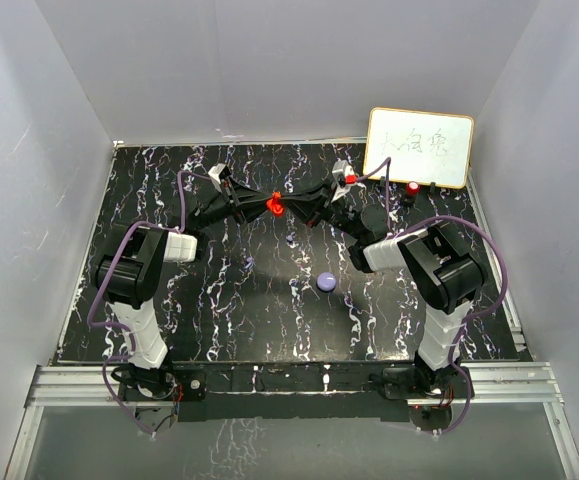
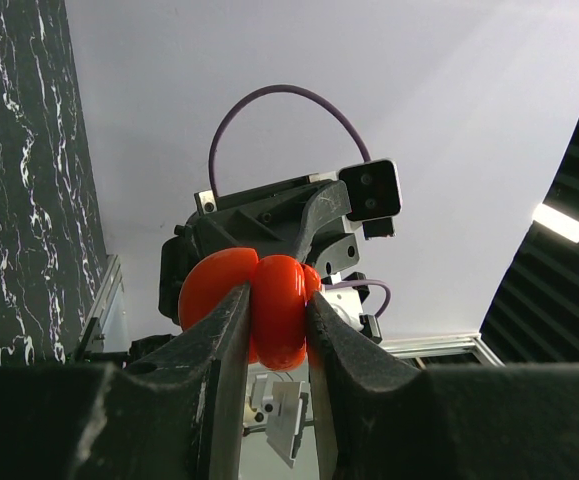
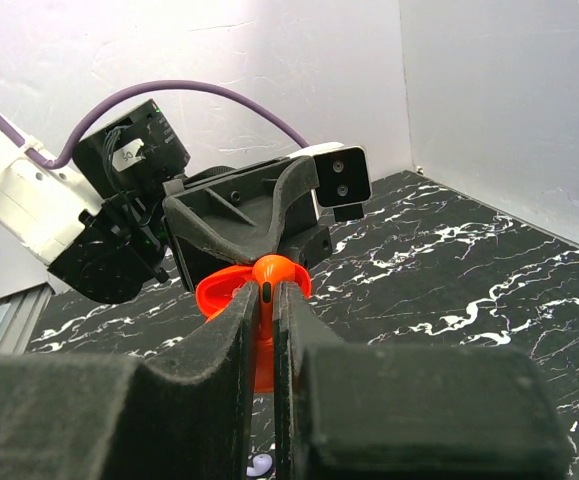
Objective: Insert the wireless bluetooth earbuds into the charging case
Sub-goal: Place the earbud in the charging case.
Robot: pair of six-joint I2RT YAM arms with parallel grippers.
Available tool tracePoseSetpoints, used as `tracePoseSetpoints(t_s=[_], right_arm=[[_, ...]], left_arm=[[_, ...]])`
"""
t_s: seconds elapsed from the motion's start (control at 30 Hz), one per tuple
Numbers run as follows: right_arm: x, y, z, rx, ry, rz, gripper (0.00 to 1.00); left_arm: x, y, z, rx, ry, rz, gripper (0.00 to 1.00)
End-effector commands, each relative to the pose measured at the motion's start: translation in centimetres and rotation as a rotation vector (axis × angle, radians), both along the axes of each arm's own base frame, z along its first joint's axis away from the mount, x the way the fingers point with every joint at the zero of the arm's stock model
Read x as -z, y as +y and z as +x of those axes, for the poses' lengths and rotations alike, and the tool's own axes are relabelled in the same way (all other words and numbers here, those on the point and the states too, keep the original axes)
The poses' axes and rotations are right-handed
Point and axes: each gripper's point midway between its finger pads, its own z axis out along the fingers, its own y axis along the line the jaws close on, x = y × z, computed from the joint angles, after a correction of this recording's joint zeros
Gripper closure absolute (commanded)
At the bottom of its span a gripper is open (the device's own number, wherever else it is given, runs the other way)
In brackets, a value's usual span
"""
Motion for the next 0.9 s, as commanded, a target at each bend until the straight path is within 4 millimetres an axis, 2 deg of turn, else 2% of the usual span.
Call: tracePoseSetpoints(t_s=[0.0,0.43,0.87], right_arm=[[-5.5,-1.4,-2.5,0.005,-0.282,0.123,1.0],[-5.7,-1.7,-2.7,0.011,-0.293,0.129,1.0],[-5.4,-1.4,-2.1,0.012,-0.271,0.139,1.0]], left_arm=[[-6.7,0.5,-2.8,0.014,-0.375,-0.108,1.0],[-6.2,0.5,-2.5,0.005,-0.357,-0.107,1.0],[-7.2,0.5,-2.6,0.004,-0.379,-0.117,1.0]])
